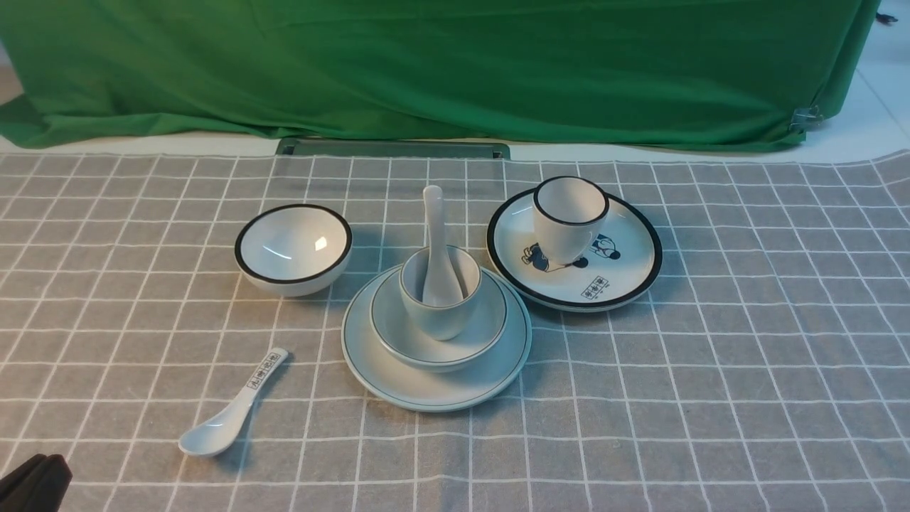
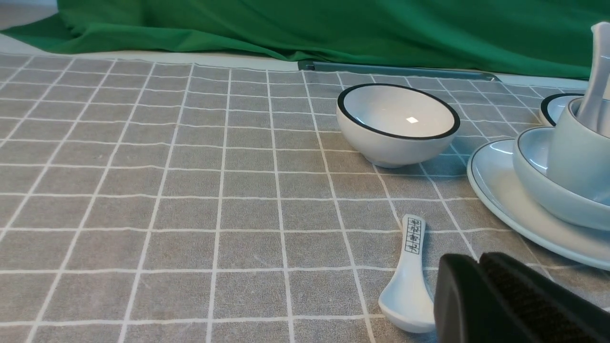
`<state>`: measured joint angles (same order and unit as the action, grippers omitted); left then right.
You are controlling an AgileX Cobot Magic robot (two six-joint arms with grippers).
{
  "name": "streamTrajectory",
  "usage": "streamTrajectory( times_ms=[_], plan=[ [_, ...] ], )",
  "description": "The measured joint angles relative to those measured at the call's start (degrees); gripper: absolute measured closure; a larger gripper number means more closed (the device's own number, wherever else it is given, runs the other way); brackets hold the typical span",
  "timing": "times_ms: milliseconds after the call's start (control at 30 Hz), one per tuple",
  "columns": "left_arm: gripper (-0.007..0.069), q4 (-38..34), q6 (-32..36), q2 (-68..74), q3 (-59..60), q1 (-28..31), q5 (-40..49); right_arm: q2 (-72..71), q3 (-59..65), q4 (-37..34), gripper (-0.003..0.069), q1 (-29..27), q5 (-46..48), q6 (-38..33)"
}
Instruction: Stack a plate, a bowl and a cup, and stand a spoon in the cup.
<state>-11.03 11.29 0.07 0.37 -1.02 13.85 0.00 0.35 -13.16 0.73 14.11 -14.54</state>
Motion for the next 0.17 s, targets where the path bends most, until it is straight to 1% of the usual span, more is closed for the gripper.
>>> streamTrajectory(
  times_ms=[167],
  plan=[
    [0.0607,0.0,0.0,0.0,0.0,0.0,0.0,0.0,0.0,0.0,0.0421,0.0,0.0,0.0]
  ],
)
